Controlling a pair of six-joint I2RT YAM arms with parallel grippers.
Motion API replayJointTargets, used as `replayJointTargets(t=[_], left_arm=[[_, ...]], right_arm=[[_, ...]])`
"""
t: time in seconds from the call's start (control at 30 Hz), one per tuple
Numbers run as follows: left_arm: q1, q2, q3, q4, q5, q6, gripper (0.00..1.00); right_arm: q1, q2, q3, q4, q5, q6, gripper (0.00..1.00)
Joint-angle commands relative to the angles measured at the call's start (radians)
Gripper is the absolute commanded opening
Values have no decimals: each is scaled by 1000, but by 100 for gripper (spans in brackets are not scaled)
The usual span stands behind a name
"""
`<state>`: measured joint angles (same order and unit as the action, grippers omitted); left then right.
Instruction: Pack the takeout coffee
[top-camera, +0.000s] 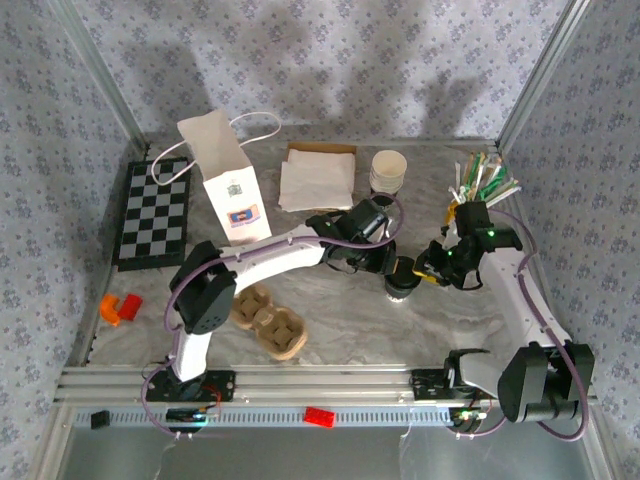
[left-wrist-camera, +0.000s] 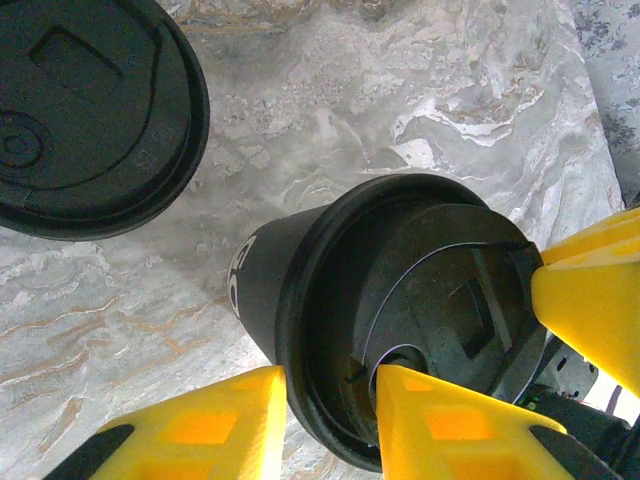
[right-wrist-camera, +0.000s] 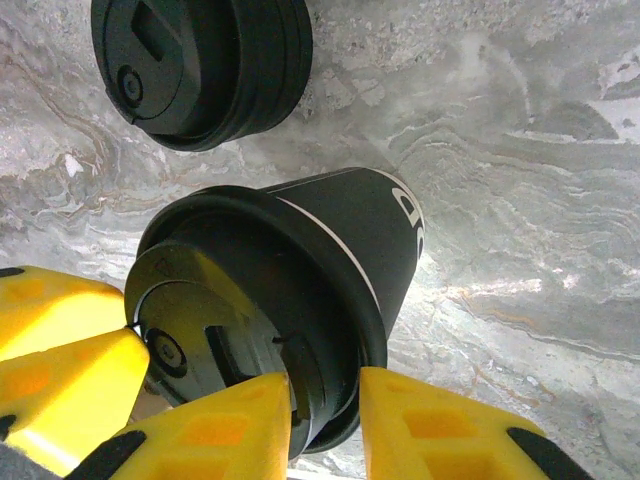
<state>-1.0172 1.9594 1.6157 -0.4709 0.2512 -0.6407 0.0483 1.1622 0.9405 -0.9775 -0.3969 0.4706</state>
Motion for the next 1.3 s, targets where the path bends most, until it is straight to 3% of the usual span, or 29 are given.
replayJointTargets(t=[0.0,0.5,0.7,1.07,1.27], left_arm=[[-4,37,45,-7,16,13,26],[15,42,-136,1,29,-26,6],[17,44,-58,16,29,-9,7],[31,73,141,62,19,60,18],[39,48,138,70,22,63,29]], right_arm=[[5,7,15,-11,1,-15,21],[-19,31,-102,17,-30,-6,16],[-19,-11,-45,32,-36,33,17],[4,-60,-5,20,-112,60,27],[-21,-75,30,-1,-143,78,36]])
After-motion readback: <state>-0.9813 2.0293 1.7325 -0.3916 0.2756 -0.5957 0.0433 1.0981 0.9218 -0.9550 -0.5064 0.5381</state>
